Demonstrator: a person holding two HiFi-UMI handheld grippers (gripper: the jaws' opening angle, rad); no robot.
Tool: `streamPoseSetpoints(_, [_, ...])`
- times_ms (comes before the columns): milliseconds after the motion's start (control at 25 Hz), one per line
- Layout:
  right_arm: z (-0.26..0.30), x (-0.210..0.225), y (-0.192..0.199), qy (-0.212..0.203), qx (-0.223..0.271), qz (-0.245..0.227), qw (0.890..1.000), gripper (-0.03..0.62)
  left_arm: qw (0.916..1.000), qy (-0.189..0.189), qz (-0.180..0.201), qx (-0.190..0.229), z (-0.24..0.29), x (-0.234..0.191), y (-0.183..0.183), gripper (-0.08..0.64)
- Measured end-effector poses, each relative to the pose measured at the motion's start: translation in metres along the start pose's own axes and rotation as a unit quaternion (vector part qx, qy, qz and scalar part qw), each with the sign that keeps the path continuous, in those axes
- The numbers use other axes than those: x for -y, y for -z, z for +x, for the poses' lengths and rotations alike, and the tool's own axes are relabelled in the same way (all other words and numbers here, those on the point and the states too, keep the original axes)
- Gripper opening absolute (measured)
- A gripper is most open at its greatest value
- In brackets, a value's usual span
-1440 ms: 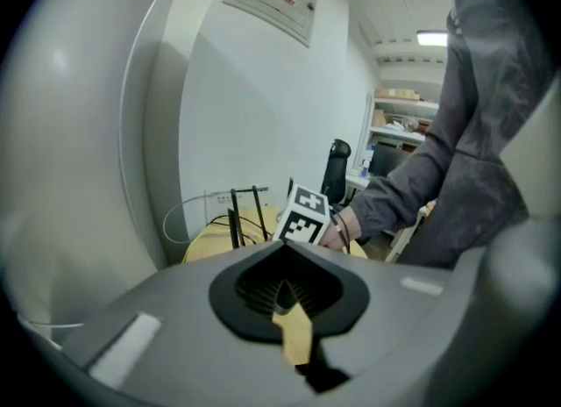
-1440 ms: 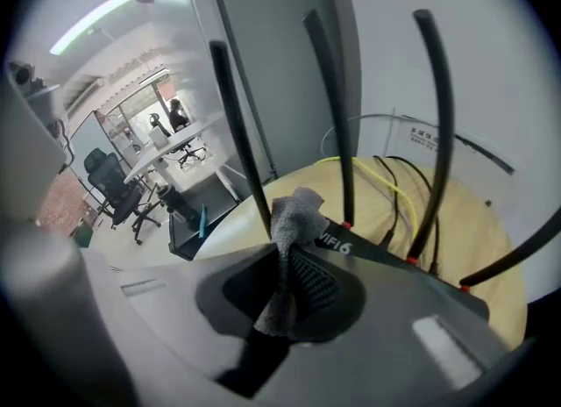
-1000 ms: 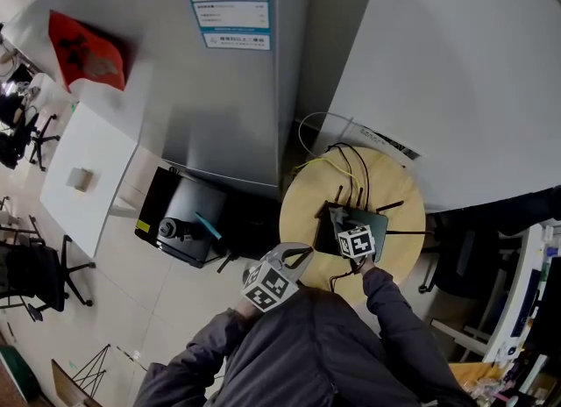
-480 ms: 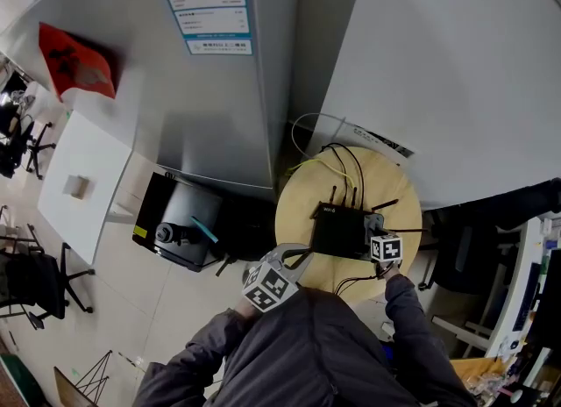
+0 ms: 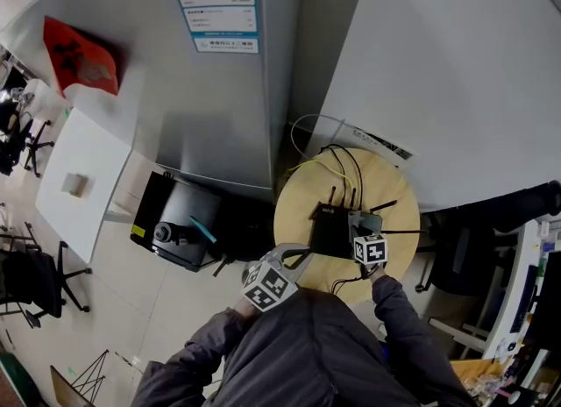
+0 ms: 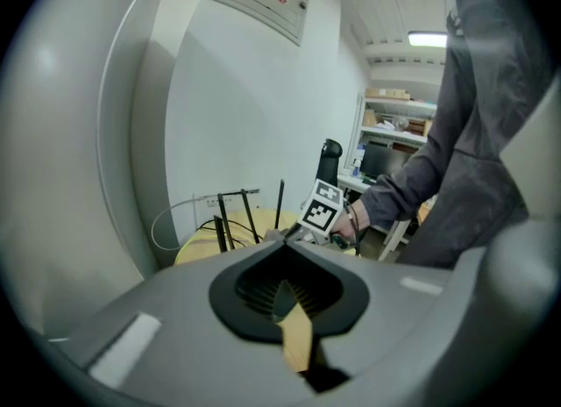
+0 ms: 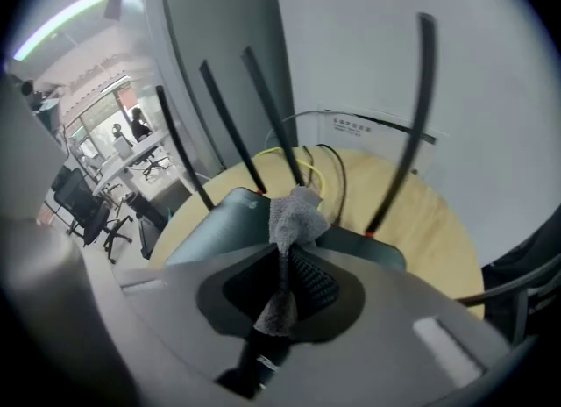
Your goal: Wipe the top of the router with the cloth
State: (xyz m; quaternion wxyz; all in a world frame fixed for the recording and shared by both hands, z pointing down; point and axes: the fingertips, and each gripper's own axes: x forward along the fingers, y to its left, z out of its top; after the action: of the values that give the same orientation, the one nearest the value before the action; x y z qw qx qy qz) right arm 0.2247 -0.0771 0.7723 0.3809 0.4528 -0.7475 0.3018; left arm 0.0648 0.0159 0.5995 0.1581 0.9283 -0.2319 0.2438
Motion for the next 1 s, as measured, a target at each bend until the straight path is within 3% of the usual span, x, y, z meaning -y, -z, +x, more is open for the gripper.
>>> streamPoseSetpoints(240, [0.022, -0.089, -0.025, -0.066, 0.009, -0.062, 0.996, 0.029, 1.0, -0.005, -0.004, 0.003, -0.003, -0.002, 0.002, 0.0])
streamPoseSetpoints(440, [0.036, -0.126, -0.021, -0.098, -0.012, -0.081, 0.992, 0.029, 0.9999, -0.01, -0.007, 0.004, -0.006, -0.004, 0.003, 0.0])
streamPoseSetpoints(680, [0.036, -0.113, 0.003, -0.09, -0.035, -0.061, 0.993, 0.029, 0.9999, -0.01, -0.006, 0.005, -0.007, -0.007, 0.003, 0.0])
streamPoseSetpoints(1000, [0.018, -0.066, 0.023, -0.063, -0.037, -0.028, 0.997, 0.029, 1.0, 0.0, -0.001, 0.004, -0.005, -0.004, 0.001, 0.0])
